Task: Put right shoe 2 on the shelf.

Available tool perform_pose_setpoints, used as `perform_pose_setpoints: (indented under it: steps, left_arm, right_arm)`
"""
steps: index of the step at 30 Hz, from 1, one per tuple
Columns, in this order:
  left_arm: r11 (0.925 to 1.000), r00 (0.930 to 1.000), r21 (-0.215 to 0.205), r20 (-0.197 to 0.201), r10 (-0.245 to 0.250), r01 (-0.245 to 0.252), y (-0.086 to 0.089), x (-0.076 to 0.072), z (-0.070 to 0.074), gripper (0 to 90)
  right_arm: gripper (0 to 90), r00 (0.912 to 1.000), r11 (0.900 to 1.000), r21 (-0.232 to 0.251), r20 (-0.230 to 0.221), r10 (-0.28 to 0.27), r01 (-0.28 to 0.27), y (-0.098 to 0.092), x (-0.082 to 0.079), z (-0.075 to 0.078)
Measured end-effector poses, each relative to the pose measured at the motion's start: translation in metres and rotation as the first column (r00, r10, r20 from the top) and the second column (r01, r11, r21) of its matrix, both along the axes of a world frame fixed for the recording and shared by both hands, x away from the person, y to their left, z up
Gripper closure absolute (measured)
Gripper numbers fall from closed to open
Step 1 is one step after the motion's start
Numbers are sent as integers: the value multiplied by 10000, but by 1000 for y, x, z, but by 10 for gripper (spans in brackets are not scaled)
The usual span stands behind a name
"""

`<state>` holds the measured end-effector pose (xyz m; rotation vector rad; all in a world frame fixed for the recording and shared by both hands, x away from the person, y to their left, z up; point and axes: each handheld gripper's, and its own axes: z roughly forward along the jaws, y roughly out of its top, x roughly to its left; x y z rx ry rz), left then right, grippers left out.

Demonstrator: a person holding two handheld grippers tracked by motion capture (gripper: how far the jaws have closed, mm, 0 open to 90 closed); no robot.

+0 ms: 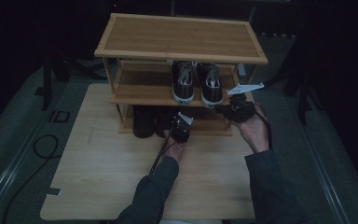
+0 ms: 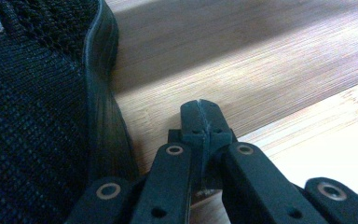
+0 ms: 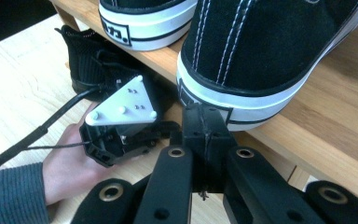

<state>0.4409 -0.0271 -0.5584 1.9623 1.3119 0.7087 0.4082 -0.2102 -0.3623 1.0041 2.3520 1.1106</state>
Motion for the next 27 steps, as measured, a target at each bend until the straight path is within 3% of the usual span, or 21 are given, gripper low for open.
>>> perform_pose_setpoints:
  steps: [27]
  left_arm:
    - [10000, 10000, 2, 6, 17, -17, 0, 0, 0, 900]
  right_arm:
    - [900, 9994, 9994, -6, -87, 340, -340, 20, 9, -4]
